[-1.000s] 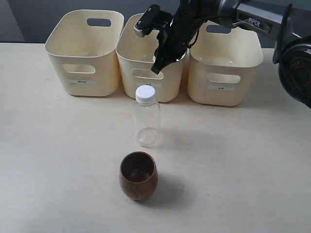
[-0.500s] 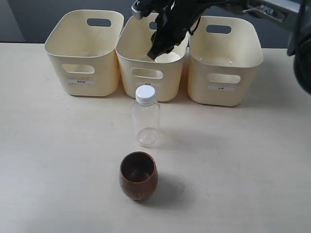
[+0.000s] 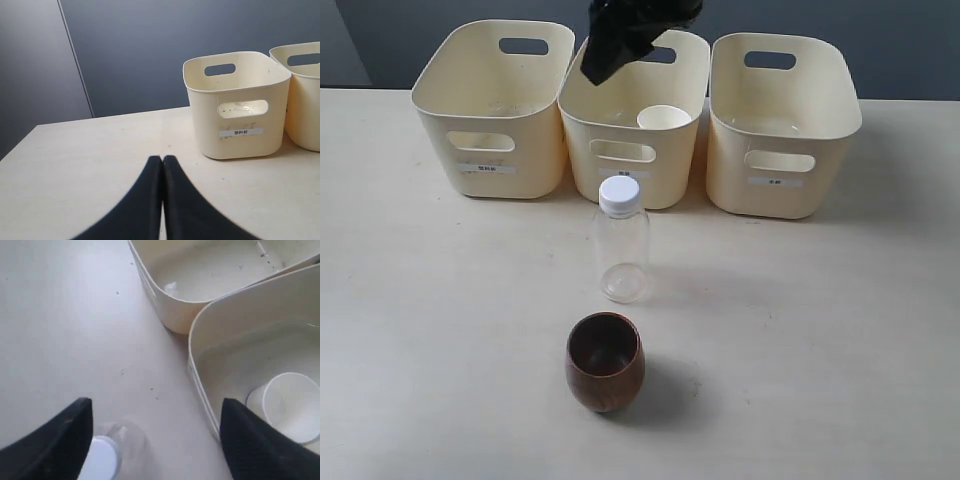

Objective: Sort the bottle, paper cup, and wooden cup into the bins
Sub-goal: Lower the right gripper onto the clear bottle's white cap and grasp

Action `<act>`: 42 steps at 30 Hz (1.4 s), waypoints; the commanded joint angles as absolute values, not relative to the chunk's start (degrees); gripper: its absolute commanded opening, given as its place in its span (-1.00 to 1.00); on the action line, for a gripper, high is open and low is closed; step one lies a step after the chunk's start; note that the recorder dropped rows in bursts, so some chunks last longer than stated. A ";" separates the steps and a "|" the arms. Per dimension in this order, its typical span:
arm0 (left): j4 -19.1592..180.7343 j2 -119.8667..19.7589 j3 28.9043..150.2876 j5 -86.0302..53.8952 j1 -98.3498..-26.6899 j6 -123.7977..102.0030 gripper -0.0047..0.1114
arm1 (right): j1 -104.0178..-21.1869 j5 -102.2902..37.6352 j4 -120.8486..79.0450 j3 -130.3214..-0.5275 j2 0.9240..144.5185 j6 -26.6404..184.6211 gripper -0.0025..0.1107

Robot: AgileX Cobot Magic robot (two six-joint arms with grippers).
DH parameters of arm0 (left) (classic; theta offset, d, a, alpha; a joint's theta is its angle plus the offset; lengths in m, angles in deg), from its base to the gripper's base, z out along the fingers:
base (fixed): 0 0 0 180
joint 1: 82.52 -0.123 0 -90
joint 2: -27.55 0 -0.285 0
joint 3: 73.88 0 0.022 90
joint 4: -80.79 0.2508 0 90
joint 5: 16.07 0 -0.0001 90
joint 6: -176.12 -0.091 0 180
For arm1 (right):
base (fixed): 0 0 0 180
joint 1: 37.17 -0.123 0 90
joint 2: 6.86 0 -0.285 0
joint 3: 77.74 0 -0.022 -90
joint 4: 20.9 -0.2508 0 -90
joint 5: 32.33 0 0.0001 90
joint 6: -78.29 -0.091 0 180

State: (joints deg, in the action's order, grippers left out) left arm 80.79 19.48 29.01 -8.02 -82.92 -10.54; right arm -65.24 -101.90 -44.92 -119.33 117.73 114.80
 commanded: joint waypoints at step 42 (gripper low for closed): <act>80.79 19.76 28.90 -8.32 -82.95 -10.45 -0.92 | -71.54 -102.29 -37.91 -105.82 117.15 106.58 0.25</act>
